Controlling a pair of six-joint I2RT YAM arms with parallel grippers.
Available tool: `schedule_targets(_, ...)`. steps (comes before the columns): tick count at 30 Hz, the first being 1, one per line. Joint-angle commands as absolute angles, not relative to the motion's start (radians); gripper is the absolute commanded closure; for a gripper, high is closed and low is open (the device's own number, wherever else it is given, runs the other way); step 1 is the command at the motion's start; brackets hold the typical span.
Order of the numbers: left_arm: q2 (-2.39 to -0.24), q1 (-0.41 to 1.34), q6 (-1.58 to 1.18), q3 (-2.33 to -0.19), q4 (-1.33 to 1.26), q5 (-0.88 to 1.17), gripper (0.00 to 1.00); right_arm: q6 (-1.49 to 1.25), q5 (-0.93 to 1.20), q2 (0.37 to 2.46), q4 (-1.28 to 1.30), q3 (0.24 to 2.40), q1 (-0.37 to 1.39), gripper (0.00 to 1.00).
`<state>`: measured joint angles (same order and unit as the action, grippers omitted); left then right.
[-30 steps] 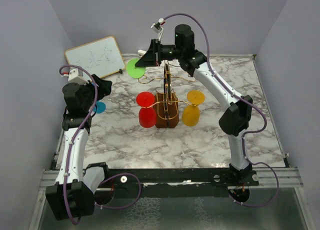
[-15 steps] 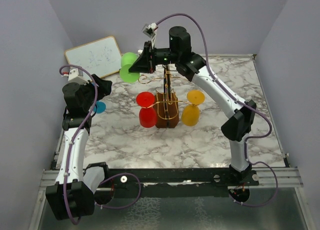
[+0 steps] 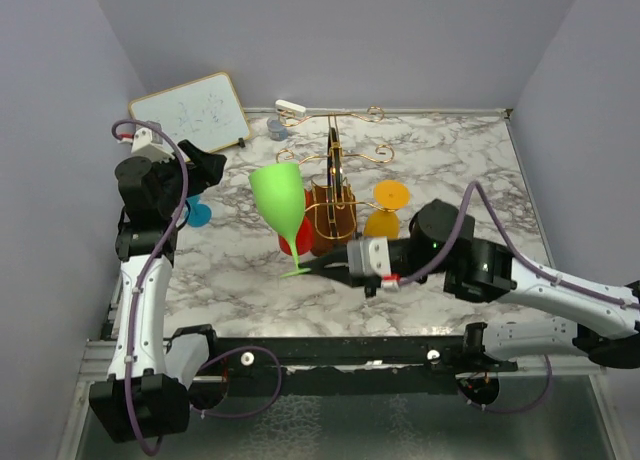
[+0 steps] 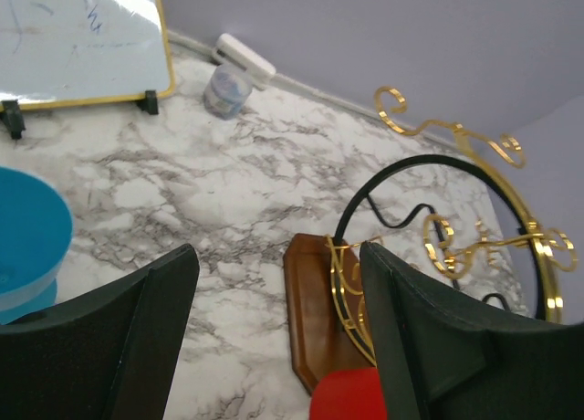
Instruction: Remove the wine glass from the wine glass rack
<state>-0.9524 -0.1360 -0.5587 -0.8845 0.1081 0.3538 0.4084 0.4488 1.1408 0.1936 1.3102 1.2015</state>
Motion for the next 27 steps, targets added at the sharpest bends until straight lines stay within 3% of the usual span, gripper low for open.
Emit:
schedule_targets(1, -0.867, -0.134, -0.574, -1.045, 0.216, 0.493, 0.27, 0.698, 0.152, 1.053, 0.156, 1.1, 1.344, 0.97)
schedule_targets(12, -0.748, -0.126, -0.592, -1.082, 0.495, 0.808, 0.28, 0.977, -0.564, 1.161, 0.085, 0.763, 1.695, 0.99)
schedule_targets(18, -0.732, -0.041, -0.532, -1.122, 0.642, 0.778, 0.28, 1.144, -0.706, 1.162, -0.134, 0.605, 1.788, 0.99)
schedule_targets(27, -0.674, 0.057, -0.478, -0.974, 0.635, 0.92, 0.35, 1.3, -0.737, 1.224, -0.345, 0.548, 1.807, 0.99)
